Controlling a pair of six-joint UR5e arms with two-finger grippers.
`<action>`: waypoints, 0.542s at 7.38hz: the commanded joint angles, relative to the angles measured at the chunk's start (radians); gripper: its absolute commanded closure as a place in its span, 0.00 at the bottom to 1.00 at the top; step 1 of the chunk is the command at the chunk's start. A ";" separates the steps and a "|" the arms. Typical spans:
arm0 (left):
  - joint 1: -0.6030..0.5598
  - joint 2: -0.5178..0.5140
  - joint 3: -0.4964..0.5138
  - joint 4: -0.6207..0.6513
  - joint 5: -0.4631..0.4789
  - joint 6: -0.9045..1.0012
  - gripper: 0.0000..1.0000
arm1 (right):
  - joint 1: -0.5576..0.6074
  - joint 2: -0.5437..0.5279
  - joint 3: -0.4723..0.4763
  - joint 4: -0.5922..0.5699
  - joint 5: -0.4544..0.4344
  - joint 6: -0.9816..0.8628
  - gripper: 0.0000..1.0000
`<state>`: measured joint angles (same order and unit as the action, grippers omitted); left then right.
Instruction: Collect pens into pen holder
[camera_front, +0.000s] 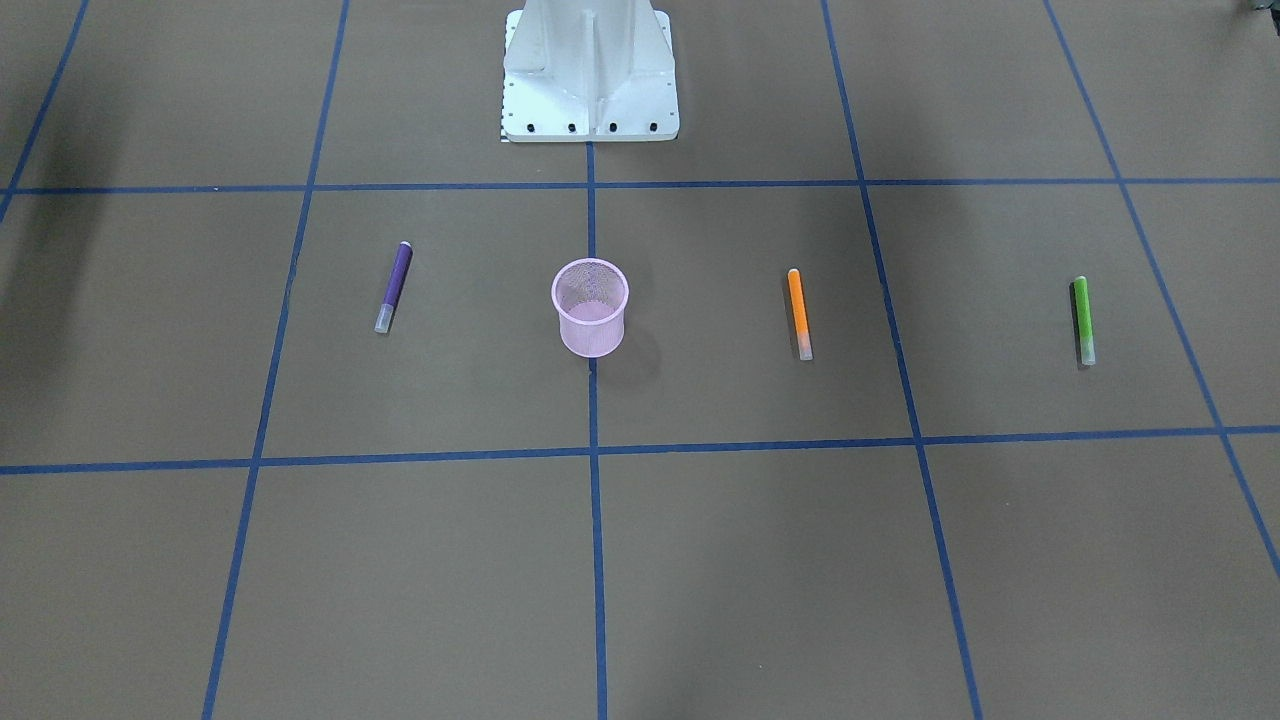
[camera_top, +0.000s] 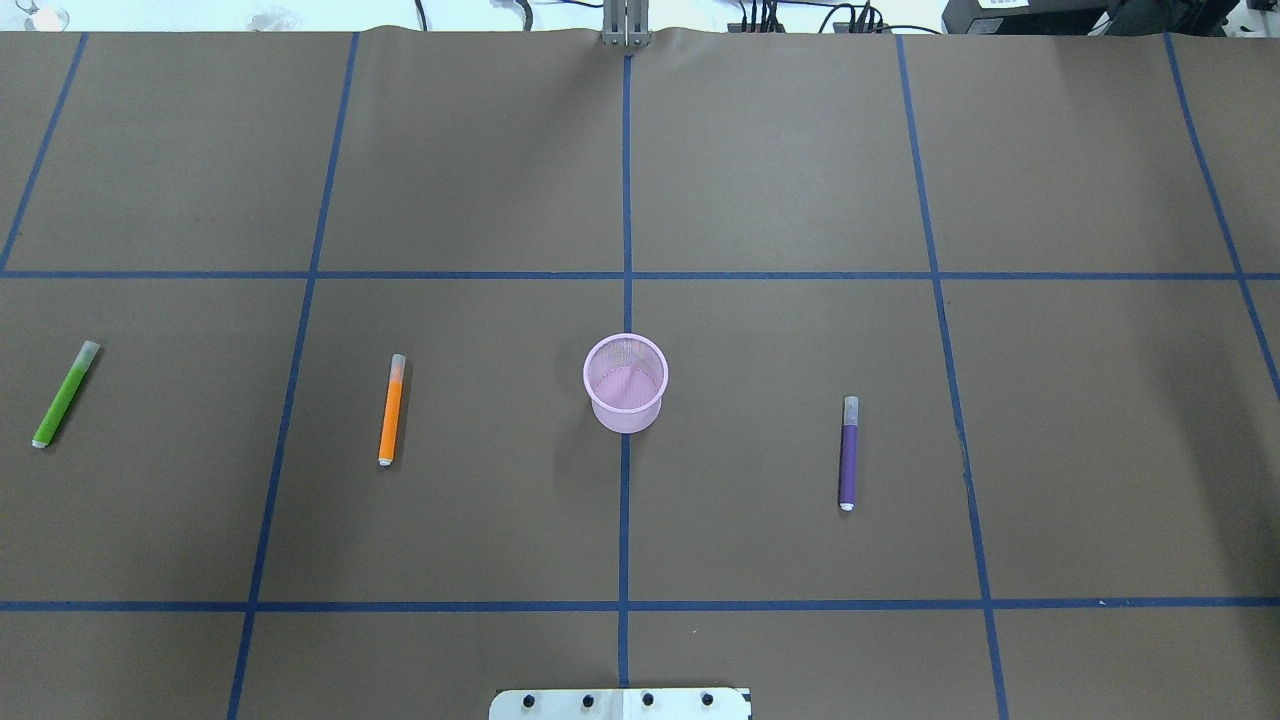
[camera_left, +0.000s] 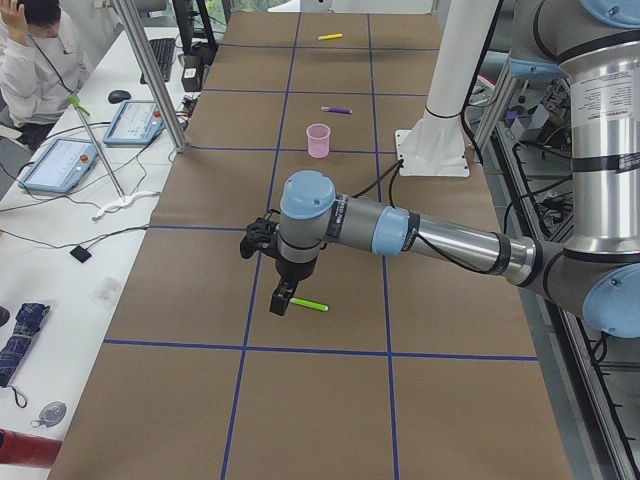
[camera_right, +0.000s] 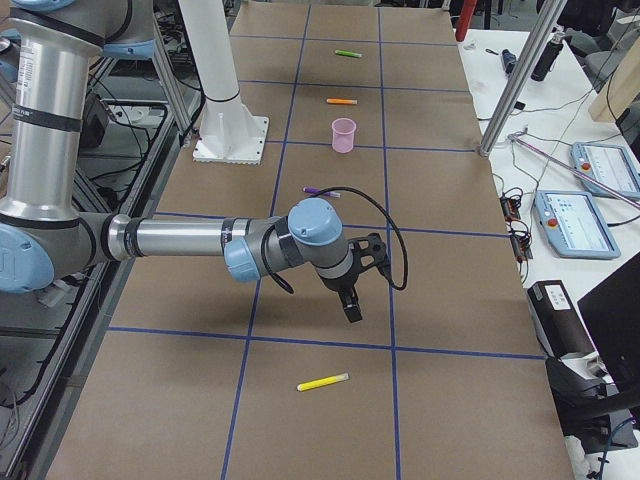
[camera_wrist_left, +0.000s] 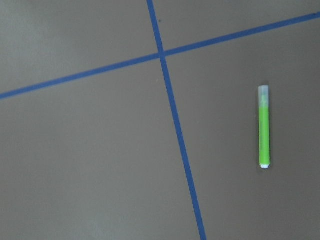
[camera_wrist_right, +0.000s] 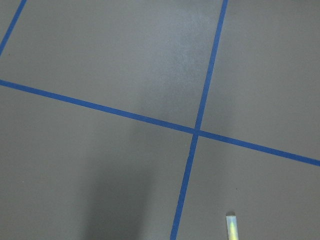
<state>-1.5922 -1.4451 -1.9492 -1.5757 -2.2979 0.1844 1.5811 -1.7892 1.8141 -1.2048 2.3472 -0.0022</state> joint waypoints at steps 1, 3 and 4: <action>0.000 -0.015 0.004 -0.038 -0.003 0.000 0.00 | -0.001 -0.007 -0.156 0.200 -0.005 -0.031 0.00; 0.000 -0.014 0.004 -0.044 -0.003 0.001 0.00 | -0.004 0.013 -0.358 0.353 -0.006 -0.004 0.00; 0.000 -0.012 -0.002 -0.044 -0.003 0.001 0.00 | -0.028 0.014 -0.396 0.358 -0.015 0.020 0.01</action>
<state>-1.5923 -1.4586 -1.9462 -1.6182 -2.3009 0.1851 1.5730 -1.7798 1.4942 -0.8842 2.3395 -0.0068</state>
